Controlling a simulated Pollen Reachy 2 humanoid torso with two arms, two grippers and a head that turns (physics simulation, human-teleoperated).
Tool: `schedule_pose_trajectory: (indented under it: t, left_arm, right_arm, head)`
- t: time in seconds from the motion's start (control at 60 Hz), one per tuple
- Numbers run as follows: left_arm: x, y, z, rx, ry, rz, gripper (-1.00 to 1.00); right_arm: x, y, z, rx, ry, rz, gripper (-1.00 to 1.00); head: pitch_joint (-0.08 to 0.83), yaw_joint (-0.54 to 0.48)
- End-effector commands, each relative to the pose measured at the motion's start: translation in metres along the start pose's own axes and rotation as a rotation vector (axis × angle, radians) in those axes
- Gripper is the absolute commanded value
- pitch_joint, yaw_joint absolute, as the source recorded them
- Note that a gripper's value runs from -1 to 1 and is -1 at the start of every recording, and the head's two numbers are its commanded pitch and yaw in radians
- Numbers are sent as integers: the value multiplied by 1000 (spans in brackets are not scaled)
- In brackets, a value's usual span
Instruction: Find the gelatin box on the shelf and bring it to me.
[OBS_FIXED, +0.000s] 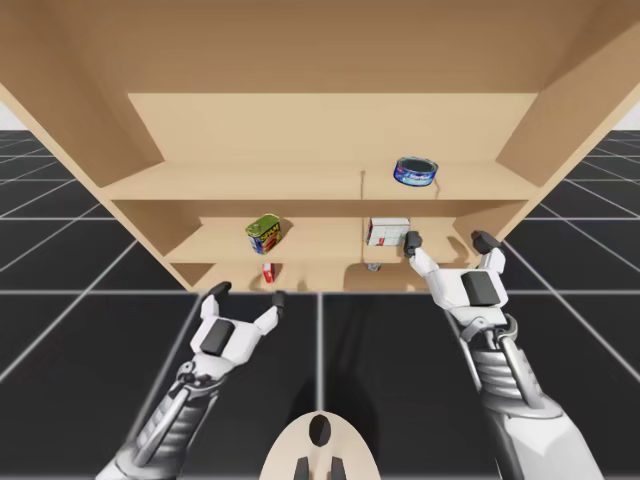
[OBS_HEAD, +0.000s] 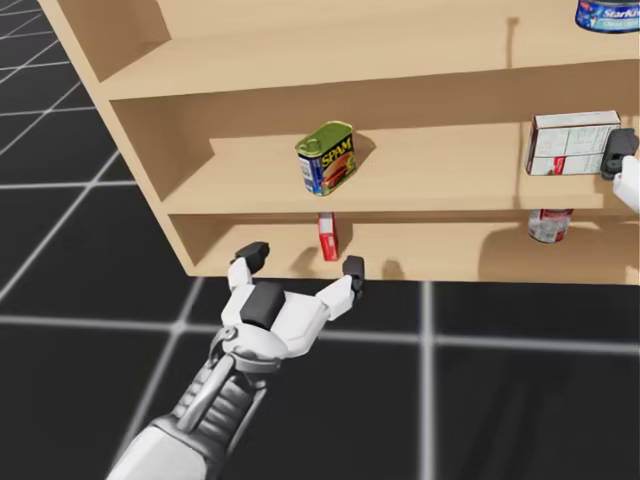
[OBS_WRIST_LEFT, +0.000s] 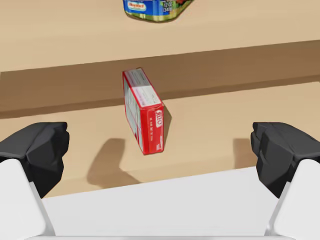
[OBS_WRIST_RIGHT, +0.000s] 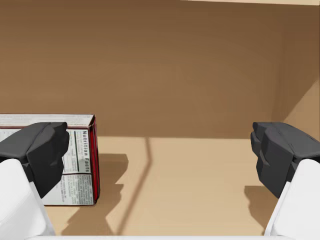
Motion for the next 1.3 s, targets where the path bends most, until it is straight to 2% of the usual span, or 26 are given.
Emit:
schedule_pose_trajectory:
  t: [0.017,0.033,0.133,0.167,0.233,0.367,0.65,0.7,0.733,0.767,0.783,0.817,1.167,1.3]
  left_arm:
    - [-13,-24,-26,18,28,97,-1000]
    - [-14,-25,-29,25,25,85,-1000]
    - [-15,-26,-43,33,45,87,-1000]
    - [-16,-27,-51,29,64,107,-1000]
    - [-19,-27,-61,48,66,99,-1000]
    - [-24,-28,-79,67,93,116,-1000]
    - [-31,-33,-98,82,137,133,-1000]
    - [-31,-36,-98,69,139,135,-883]
    - [-31,-37,-97,64,140,132,-679]
    - [-32,-38,-97,63,138,126,-209]
    - [-32,-39,-97,61,138,126,762]
    - [-32,-39,-96,58,137,123,952]
    - [-32,-39,-95,46,130,118,1000]
    - [-21,-35,-91,52,74,116,1000]
  right_arm:
    - [-1,2,1,-2,3,-12,-1000]
    - [-1,2,1,-2,3,-12,-1000]
    - [-1,2,1,-5,1,-10,-1000]
    - [-1,1,0,-6,1,-10,-1000]
    - [0,1,0,-9,1,-12,-1000]
    - [0,0,0,-11,0,-12,-1000]
    - [0,-1,0,-13,-1,-12,-1000]
    - [0,-1,0,-14,-1,-13,-1000]
    - [0,-2,0,-13,-1,-13,-1000]
    - [0,-2,0,-13,0,-12,-1000]
    - [0,-2,0,-13,0,-12,-1000]
    - [0,-1,0,-13,-1,-12,-1000]
    - [0,-1,0,-14,1,-12,-1000]
    - [0,-1,0,-16,0,-13,-1000]
  head:
    - [608,228]
    - [608,228]
    - [608,226]
    - [608,225]
    - [609,225]
    - [611,227]
    - [614,231]
    - [614,232]
    - [614,233]
    - [615,233]
    - [615,234]
    - [616,233]
    - [616,235]
    - [613,234]
